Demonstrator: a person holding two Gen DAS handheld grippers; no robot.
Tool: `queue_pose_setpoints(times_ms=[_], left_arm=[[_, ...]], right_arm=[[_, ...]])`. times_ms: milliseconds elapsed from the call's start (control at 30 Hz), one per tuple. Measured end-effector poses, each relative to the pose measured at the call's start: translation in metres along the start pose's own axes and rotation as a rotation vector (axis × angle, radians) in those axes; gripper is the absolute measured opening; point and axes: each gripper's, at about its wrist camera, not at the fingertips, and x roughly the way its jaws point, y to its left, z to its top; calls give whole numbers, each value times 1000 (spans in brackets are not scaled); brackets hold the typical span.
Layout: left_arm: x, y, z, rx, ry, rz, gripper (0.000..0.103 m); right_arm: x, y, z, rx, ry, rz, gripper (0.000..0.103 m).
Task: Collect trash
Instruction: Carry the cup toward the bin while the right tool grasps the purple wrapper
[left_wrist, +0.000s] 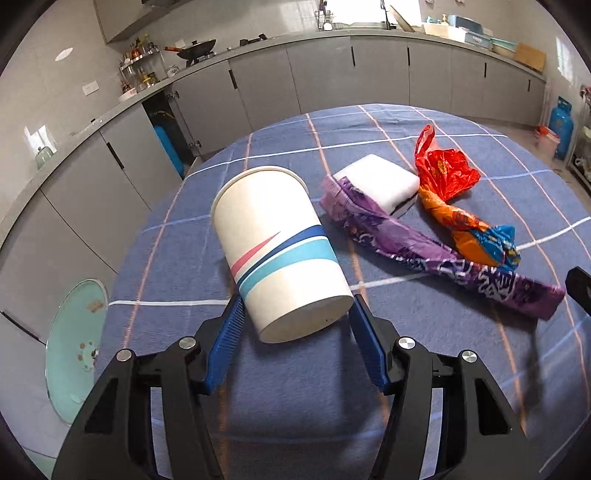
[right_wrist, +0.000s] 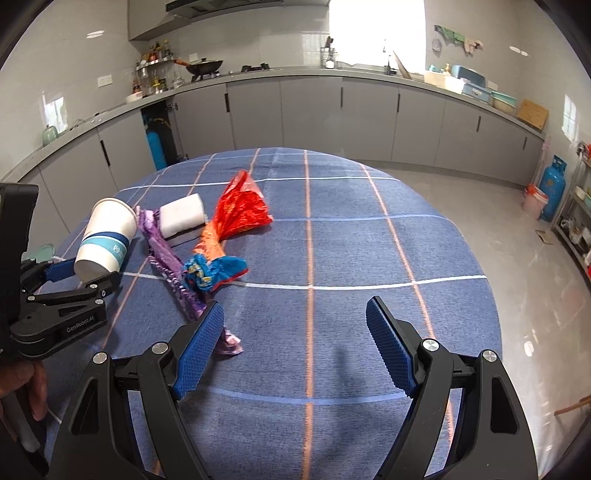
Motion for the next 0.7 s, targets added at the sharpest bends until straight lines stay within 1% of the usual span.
queue_pose_setpoints(times_ms=[167, 333, 433, 567, 600, 700], left_arm=[[-14, 6, -13, 33, -27, 16, 58], [-35, 16, -33, 58, -54, 55, 58], [-46, 29, -40, 48, -64, 69, 58], [-55, 40, -48, 41, -72, 91, 58], [-56, 44, -51, 38, -74, 102, 58], [-55, 51, -55, 24, -67, 105, 58]], right_arm=[[3, 15, -1, -47, 26, 58, 79], [13, 36, -1, -118, 78, 110, 79], [14, 44, -4, -121, 107, 148, 78], [18, 56, -9, -108, 150, 223, 77], [21, 60, -9, -118, 162, 217, 76], [28, 69, -8, -130, 196, 217, 68]])
